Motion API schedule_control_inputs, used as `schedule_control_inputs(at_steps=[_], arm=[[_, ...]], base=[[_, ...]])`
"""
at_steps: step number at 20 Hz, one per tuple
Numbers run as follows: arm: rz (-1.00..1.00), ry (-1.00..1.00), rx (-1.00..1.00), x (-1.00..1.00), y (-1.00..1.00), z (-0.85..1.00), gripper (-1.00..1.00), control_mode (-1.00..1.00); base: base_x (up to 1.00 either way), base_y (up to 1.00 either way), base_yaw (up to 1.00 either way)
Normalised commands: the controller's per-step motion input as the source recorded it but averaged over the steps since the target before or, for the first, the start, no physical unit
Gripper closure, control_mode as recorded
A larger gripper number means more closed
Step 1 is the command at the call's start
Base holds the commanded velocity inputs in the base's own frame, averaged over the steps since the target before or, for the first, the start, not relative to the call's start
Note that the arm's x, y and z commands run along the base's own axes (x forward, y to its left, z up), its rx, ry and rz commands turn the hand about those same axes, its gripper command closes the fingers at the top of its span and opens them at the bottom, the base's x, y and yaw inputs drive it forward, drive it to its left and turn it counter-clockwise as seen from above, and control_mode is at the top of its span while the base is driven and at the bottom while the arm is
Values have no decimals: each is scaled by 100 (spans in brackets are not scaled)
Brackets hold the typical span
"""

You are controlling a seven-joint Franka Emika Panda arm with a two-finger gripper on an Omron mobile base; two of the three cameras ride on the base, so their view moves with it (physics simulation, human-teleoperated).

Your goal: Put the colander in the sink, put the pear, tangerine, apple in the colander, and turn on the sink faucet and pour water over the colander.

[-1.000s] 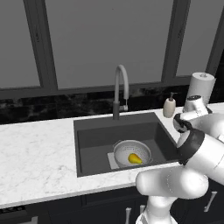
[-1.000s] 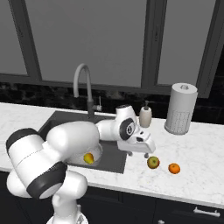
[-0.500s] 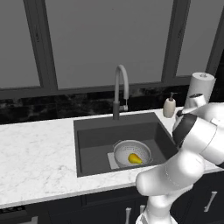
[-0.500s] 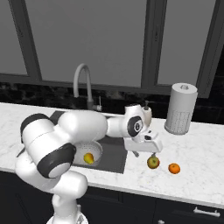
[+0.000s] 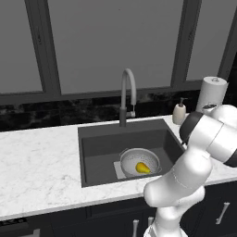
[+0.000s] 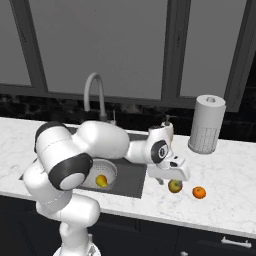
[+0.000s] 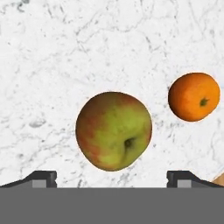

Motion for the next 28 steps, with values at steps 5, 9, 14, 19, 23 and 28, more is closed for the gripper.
schedule_control_inputs(at_steps=[5,9,14,19,23,28], arm=[[0,-2,0,17,-9,-16,-100,-100],[0,-2,5,29,-1,-7,-100,-100],[0,0,4,6,-17,-18,-100,-100],[0,0,0,-1,-24,-19,-100,-100],[-1,0,0,0,-5,-16,-100,-100],[-2,0,0,0,-2,-19,-100,-100]], base=[[0,0,0],[0,0,0],[0,0,0],[0,0,0],[0,0,0],[0,0,0]])
